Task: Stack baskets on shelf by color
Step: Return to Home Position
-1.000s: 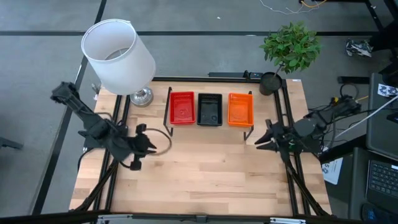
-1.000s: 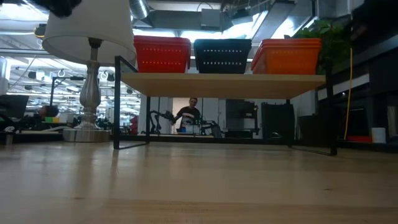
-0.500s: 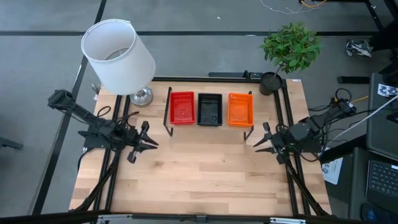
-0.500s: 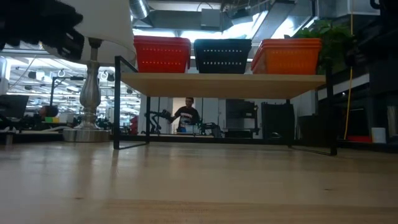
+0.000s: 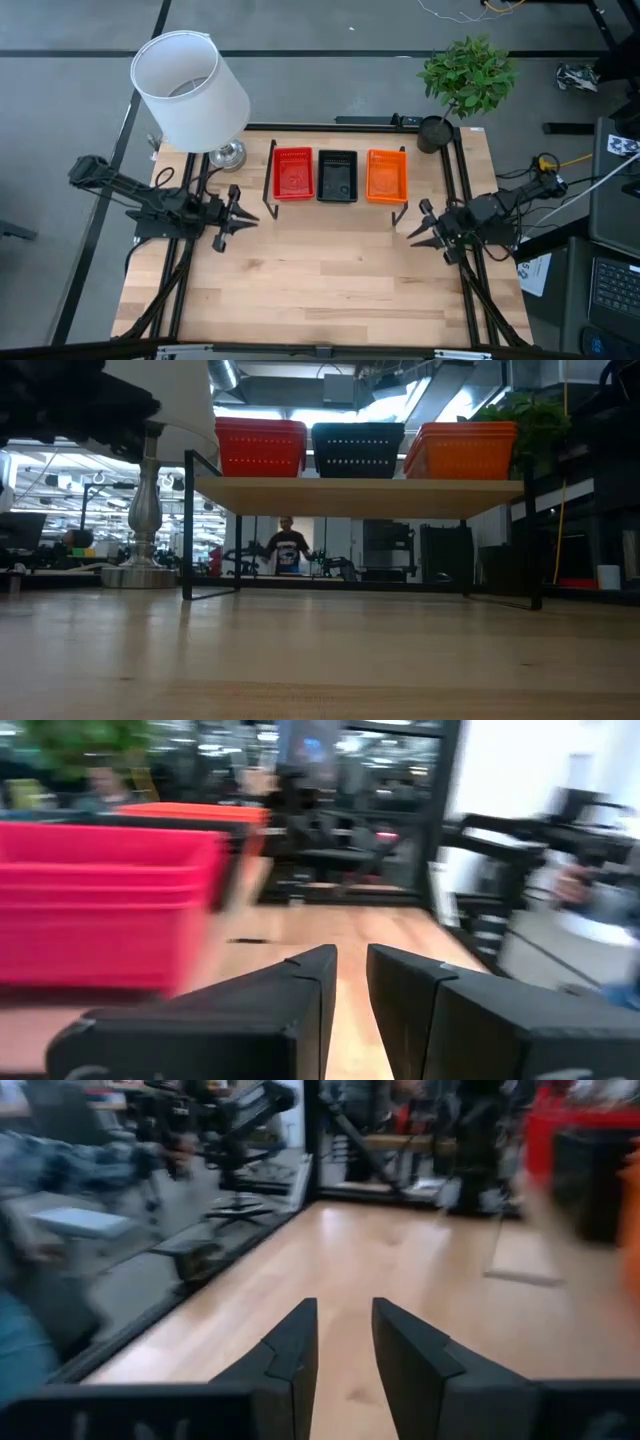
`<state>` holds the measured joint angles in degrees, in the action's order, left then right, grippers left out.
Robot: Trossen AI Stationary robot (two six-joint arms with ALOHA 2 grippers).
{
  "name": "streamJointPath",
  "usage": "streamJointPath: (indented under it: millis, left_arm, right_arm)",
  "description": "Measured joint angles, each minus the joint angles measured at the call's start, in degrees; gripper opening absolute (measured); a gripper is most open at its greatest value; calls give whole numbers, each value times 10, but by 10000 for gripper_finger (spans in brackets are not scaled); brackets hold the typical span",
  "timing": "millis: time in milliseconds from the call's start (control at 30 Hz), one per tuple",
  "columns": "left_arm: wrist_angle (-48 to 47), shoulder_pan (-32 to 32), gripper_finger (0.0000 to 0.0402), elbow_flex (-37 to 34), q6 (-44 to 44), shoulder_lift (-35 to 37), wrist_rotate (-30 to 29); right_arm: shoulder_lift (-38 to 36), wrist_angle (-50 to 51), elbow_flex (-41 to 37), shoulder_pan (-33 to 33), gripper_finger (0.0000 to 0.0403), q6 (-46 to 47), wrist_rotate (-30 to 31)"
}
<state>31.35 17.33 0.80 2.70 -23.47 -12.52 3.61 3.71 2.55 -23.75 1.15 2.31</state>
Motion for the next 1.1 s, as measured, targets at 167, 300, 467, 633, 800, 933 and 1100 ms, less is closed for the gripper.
streamJointPath:
  millis: [167, 300, 467, 633, 800, 933, 1100]
  left_arm:
    - [0, -9, 53, 0, 1, 0, -80]
    - [0, -9, 53, 0, 1, 0, -88]
    - [0, -9, 53, 0, 1, 0, -88]
    - [0, -9, 53, 0, 1, 0, -89]
    - [0, -9, 53, 0, 1, 0, -89]
    - [0, -9, 53, 0, 1, 0, -89]
    - [0, -9, 53, 0, 1, 0, -89]
  right_arm:
    - [-3, -10, 0, 10, 97, -29, 94]
    - [-1, -10, 0, 11, 97, -29, 125]
    - [-1, -10, 0, 11, 97, -31, 126]
    - [-1, -9, 0, 11, 97, -30, 126]
    - [-1, -9, 0, 11, 97, -30, 126]
    - [-1, -9, 0, 11, 97, -30, 126]
    - [-1, -9, 0, 11, 97, -30, 126]
